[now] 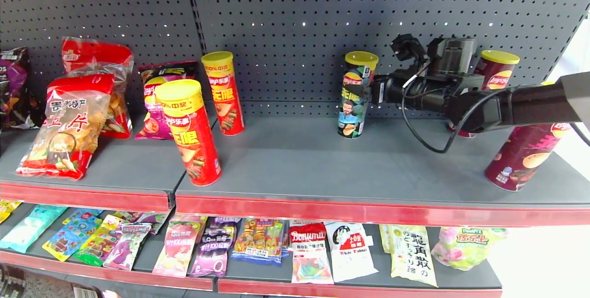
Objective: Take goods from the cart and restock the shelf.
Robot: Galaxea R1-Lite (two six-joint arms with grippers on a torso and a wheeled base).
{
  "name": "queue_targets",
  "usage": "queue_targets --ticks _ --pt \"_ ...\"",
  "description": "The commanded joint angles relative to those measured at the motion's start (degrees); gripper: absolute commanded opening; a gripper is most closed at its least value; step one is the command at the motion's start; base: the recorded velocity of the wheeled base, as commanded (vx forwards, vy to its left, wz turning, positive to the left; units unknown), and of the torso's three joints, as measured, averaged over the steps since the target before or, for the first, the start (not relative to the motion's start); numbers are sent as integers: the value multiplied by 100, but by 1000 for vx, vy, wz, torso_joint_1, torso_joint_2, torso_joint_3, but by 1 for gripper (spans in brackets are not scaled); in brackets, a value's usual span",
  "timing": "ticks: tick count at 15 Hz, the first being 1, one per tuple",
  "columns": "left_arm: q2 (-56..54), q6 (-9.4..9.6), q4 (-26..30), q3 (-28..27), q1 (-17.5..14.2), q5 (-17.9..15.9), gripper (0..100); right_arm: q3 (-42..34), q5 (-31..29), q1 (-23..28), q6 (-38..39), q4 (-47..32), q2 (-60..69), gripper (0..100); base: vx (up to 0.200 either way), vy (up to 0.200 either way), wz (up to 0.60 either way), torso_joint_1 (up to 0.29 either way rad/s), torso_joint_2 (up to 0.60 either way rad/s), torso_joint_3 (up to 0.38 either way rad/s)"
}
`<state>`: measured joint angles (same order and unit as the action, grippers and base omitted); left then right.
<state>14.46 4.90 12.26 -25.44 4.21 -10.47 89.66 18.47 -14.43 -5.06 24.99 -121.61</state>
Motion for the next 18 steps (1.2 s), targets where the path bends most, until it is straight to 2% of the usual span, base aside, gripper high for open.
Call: queue_targets --ticks 1,11,12,18 --pt "13 2 4 4 1 1 0 43 -1 -16 -4 6 -38 100 0 0 0 0 0 0" --pt "-31 2 13 13 1 10 0 350 -10 -191 -4 -3 -302 100 0 0 0 0 0 0" --pt "-22 2 13 13 1 1 0 447 -10 -191 -4 -3 -354 0 0 0 0 0 0 0" --pt "-31 2 13 83 1 -8 0 368 52 -209 -215 6 -73 0 0 0 0 0 0 0"
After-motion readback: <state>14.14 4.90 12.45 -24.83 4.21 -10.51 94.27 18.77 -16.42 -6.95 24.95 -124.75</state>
